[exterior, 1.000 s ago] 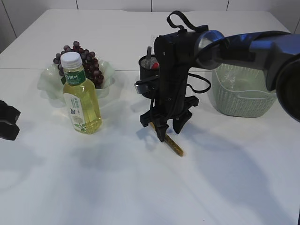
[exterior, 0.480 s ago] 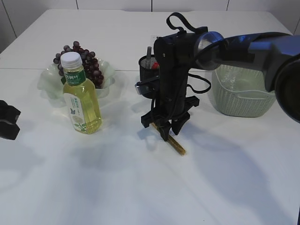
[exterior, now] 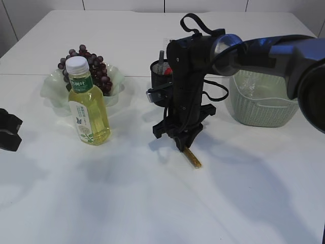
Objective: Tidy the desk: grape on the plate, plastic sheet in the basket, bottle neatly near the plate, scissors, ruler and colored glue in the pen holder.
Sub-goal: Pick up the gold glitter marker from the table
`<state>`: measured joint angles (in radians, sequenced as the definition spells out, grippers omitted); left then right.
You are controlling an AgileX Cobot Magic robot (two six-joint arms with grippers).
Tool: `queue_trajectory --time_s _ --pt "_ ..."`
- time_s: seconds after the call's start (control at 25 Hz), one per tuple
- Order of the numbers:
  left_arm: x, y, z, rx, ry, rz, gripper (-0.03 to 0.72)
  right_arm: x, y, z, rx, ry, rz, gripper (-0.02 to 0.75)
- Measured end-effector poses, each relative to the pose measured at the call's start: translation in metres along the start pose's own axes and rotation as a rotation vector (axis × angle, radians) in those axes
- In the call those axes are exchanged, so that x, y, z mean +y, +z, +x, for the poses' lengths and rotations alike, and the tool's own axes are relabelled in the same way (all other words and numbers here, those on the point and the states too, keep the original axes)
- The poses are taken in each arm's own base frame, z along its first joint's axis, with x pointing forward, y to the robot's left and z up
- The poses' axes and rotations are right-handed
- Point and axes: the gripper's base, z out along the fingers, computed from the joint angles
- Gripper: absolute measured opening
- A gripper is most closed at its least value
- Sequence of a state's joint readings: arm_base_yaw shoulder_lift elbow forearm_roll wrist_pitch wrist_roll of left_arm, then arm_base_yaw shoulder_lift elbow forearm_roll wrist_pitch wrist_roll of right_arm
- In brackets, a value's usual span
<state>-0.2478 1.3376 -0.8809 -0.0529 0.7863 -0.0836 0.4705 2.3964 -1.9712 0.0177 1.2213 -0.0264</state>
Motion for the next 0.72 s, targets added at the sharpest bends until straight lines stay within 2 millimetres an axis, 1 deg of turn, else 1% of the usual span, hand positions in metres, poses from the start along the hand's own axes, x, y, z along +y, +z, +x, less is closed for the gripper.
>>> queue_trajectory --time_s 0.16,0.52,0.72 --pt "0.0 0.0 0.0 0.0 0.0 0.0 0.246 0.0002 0.0 0.0 0.0 -0.008 -0.002 0.11" --pt "0.0 0.0 0.0002 0.002 0.0 0.0 0.246 0.0003 0.0 0.0 0.0 -0.017 -0.003 0.074" --pt "0.0 0.0 0.0002 0.002 0.0 0.0 0.246 0.0004 0.0 0.0 0.0 -0.019 -0.004 0.067"
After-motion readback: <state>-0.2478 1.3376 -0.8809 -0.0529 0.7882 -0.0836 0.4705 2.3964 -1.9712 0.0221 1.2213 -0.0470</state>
